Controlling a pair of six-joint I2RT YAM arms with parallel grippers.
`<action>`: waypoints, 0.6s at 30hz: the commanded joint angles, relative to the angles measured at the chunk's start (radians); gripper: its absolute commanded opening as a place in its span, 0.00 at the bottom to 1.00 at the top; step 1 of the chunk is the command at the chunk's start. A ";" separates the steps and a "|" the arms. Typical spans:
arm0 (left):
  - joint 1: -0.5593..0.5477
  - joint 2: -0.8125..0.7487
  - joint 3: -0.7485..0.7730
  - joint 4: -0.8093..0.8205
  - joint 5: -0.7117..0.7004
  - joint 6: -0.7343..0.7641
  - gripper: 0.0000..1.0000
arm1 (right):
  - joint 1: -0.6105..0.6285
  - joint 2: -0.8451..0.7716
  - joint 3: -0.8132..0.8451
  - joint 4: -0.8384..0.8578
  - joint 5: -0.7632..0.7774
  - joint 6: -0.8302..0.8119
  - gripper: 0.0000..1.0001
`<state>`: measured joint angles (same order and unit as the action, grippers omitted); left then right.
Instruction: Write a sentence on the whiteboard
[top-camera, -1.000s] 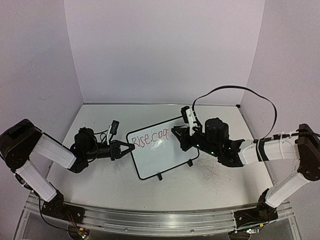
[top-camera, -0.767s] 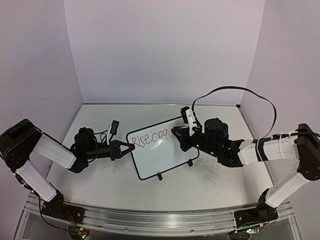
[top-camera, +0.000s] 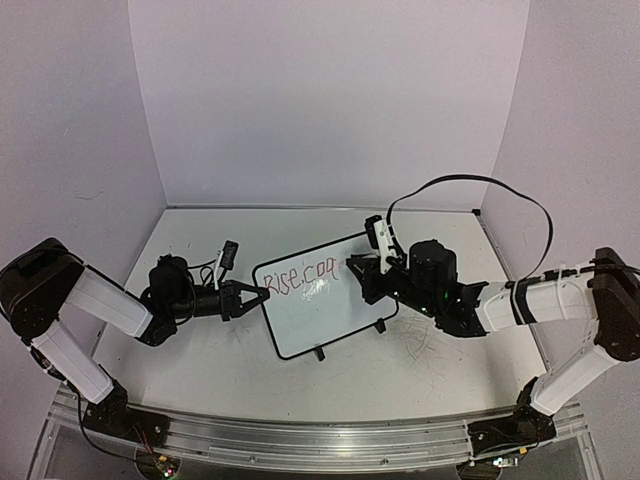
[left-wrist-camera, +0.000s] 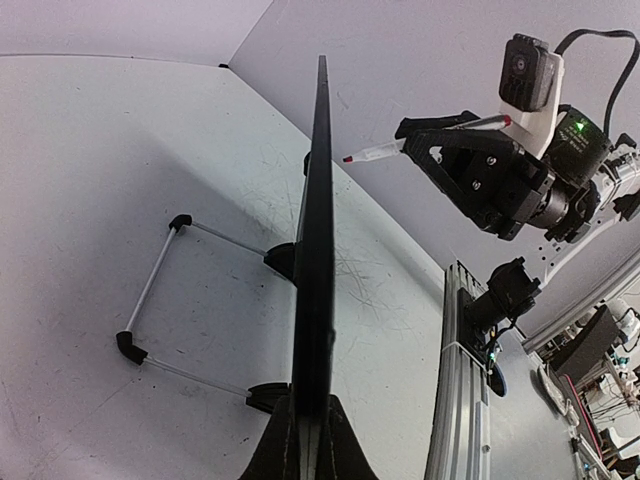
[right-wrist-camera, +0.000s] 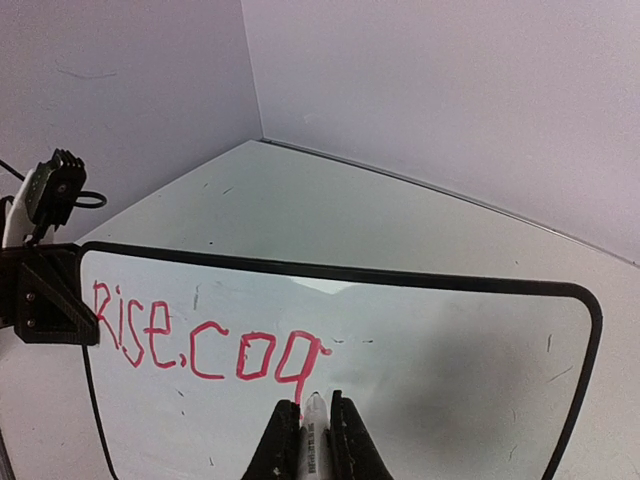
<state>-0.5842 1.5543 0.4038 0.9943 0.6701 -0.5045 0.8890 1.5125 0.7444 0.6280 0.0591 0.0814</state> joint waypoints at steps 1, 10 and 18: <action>0.000 0.007 0.015 -0.045 0.000 0.008 0.00 | 0.004 -0.037 0.001 0.047 0.069 0.042 0.00; 0.000 0.000 0.012 -0.044 -0.002 0.009 0.00 | 0.004 -0.038 -0.012 0.055 0.049 0.015 0.00; 0.000 0.003 0.017 -0.045 0.000 0.010 0.00 | 0.004 0.014 0.042 0.004 -0.051 -0.032 0.00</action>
<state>-0.5842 1.5543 0.4038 0.9939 0.6701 -0.5041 0.8890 1.5093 0.7363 0.6269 0.0618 0.0817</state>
